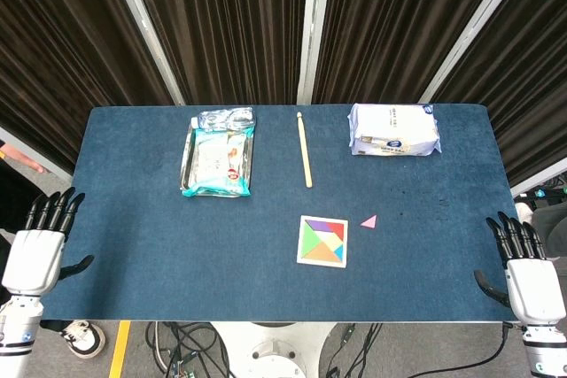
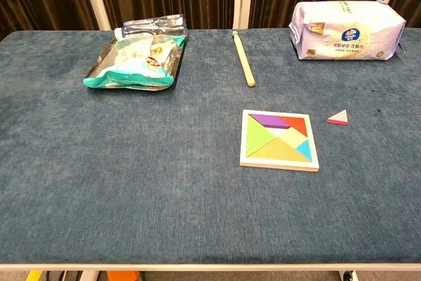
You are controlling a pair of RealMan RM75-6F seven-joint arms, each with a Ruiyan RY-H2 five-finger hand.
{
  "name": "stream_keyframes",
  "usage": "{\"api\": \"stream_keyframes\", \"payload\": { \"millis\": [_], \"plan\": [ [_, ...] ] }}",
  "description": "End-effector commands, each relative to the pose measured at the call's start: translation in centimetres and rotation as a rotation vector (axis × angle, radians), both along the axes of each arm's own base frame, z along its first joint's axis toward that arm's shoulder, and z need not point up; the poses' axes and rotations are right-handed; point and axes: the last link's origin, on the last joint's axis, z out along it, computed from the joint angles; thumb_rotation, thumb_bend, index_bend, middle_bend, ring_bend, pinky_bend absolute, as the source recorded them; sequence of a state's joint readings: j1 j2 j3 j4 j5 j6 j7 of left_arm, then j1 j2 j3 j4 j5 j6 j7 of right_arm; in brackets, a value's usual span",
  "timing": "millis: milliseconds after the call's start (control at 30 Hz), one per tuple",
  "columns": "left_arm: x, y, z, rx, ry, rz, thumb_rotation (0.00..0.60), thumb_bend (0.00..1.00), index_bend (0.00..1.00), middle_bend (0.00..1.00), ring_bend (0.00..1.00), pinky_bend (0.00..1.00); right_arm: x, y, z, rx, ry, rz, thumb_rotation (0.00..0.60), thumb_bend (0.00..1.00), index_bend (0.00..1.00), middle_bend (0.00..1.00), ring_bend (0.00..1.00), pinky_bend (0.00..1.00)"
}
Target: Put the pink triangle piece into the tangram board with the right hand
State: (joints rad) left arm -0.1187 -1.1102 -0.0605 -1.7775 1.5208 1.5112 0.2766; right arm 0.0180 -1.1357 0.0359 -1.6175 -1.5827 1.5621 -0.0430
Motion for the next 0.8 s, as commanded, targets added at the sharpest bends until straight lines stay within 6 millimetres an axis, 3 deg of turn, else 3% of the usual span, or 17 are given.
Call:
{"api": "stream_keyframes", "payload": {
  "millis": [33, 567, 800],
  "plan": [
    [-0.1, 0.0, -0.2, -0.006, -0.002, 0.005, 0.600, 0.00, 0.03, 0.00, 0.00, 0.00, -0.1, 0.0, -0.1, 0.004, -0.001, -0.004, 0.600, 0.19, 0.00, 0.00, 0.00, 0.00],
    [0.1, -0.4, -0.2, -0.009, -0.030, -0.010, 0.600, 0.00, 0.03, 0.00, 0.00, 0.00, -0.4, -0.7, 0.4, 0.013, 0.021, -0.012, 0.600, 0.19, 0.00, 0.00, 0.00, 0.00],
    [-0.3, -0.4, -0.1, -0.002, -0.031, -0.005, 0.600, 0.00, 0.03, 0.00, 0.00, 0.00, -0.1, -3.7, -0.3, 0.084, 0.049, -0.007, 0.600, 0.19, 0.00, 0.00, 0.00, 0.00]
  ]
}}
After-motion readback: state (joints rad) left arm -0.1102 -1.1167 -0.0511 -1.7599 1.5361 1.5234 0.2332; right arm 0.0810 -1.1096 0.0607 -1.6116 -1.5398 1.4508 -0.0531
